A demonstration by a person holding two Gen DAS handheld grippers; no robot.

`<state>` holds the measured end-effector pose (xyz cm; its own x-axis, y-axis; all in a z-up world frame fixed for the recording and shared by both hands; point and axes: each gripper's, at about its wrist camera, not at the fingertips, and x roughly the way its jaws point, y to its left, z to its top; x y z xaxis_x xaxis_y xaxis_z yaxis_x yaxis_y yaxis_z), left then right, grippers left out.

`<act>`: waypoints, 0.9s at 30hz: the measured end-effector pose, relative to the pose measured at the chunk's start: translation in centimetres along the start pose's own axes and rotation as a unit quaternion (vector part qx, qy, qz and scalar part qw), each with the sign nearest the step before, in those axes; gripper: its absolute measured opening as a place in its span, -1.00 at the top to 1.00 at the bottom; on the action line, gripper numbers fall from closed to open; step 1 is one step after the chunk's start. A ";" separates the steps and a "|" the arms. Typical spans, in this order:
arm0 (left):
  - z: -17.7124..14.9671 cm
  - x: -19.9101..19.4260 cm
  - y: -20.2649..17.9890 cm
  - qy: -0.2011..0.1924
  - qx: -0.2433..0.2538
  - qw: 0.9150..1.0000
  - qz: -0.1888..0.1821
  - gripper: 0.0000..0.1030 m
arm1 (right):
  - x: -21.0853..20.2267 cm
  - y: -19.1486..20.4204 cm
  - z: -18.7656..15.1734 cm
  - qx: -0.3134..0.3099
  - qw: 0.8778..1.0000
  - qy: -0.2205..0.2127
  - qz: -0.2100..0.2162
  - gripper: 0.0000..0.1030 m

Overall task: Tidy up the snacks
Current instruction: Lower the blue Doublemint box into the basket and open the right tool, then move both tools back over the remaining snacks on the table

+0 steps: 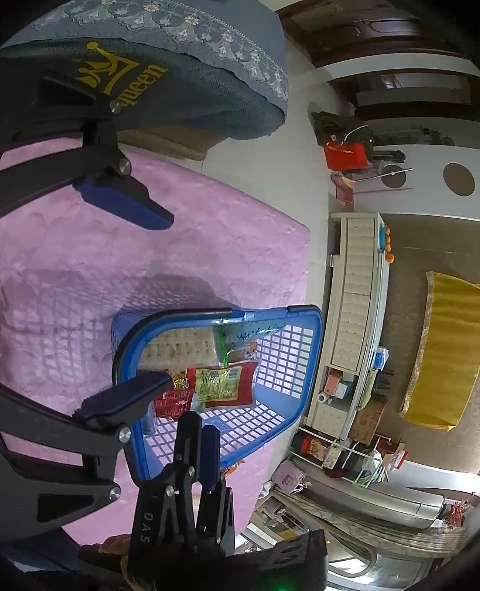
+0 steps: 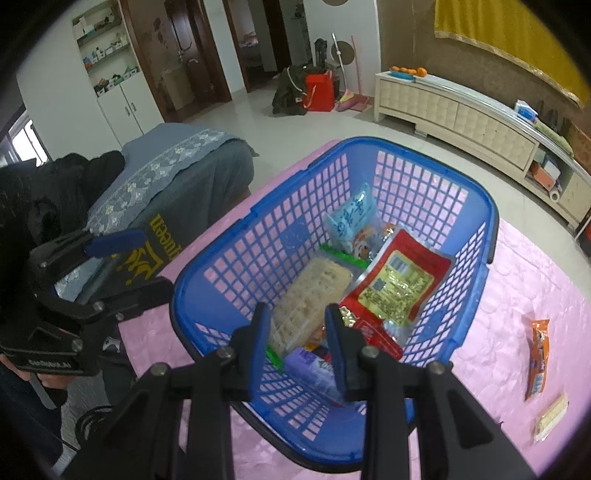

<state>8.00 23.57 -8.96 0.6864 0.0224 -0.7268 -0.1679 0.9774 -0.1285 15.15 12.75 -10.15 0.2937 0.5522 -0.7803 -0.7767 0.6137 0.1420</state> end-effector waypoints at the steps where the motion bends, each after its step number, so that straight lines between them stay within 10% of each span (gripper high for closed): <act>1: 0.0 -0.1 0.0 0.000 0.001 1.000 -0.001 -0.51 | -0.3 0.1 -0.1 0.001 1.000 -0.002 -0.004 0.32; 19: 0.3 -4.5 -5.8 -0.026 0.051 0.998 -0.015 -0.51 | -8.4 -0.4 -3.4 0.043 0.997 -0.040 -0.056 0.30; 23: 0.2 -5.3 -8.1 -0.029 0.066 0.997 -0.021 -0.51 | -10.2 -1.1 -4.4 0.057 0.995 -0.052 -0.067 -0.25; 27: -0.1 -5.9 -10.2 -0.032 0.083 0.996 -0.025 -0.51 | -11.9 -1.9 -5.4 0.069 0.993 -0.061 -0.076 -0.37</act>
<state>5.61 13.43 -3.41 0.7359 -0.0188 -0.6769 -0.0176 0.9987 -0.0468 10.11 1.99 -4.41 0.4746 0.5061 -0.7201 -0.6363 0.7626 0.1166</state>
